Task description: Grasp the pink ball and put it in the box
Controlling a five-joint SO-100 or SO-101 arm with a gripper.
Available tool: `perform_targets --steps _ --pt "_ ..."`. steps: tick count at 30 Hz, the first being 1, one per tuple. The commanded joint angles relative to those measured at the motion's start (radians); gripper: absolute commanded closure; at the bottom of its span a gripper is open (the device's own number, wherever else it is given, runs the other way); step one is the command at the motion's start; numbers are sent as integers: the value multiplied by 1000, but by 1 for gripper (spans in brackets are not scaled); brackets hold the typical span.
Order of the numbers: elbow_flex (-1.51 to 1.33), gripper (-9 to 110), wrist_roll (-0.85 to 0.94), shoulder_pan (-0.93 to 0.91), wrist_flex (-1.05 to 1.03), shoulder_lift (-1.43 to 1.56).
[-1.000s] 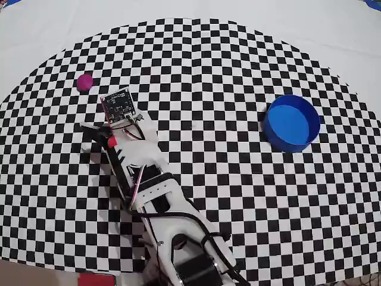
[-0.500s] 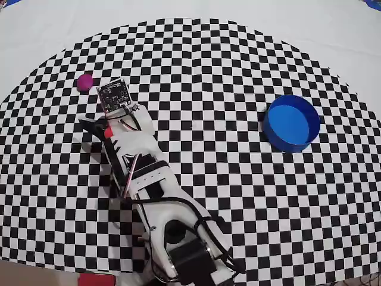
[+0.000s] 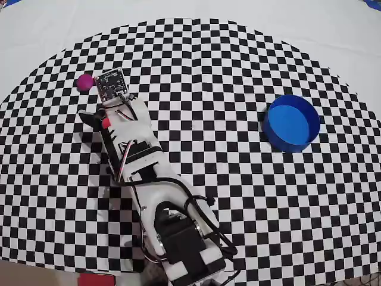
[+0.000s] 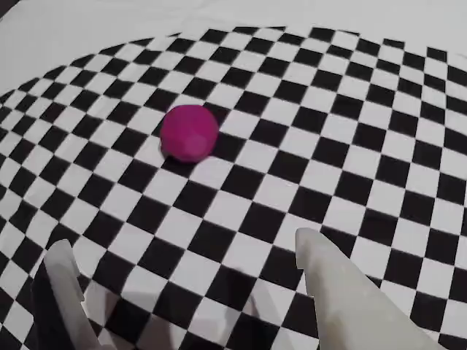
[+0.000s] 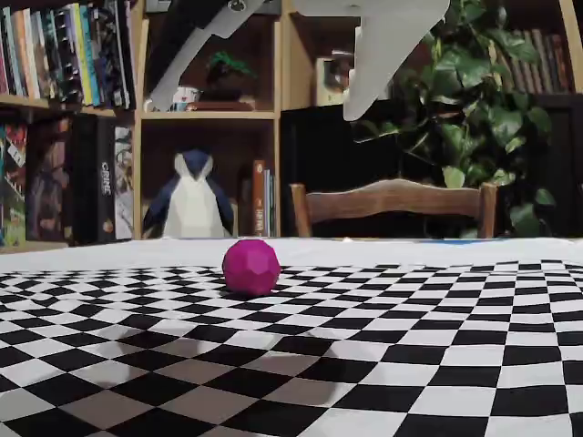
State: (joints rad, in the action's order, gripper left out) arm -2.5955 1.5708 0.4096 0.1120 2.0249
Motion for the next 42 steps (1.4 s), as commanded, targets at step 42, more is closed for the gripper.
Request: perform_targets --steps 42 --pt "419 65 5 6 -17 -448"
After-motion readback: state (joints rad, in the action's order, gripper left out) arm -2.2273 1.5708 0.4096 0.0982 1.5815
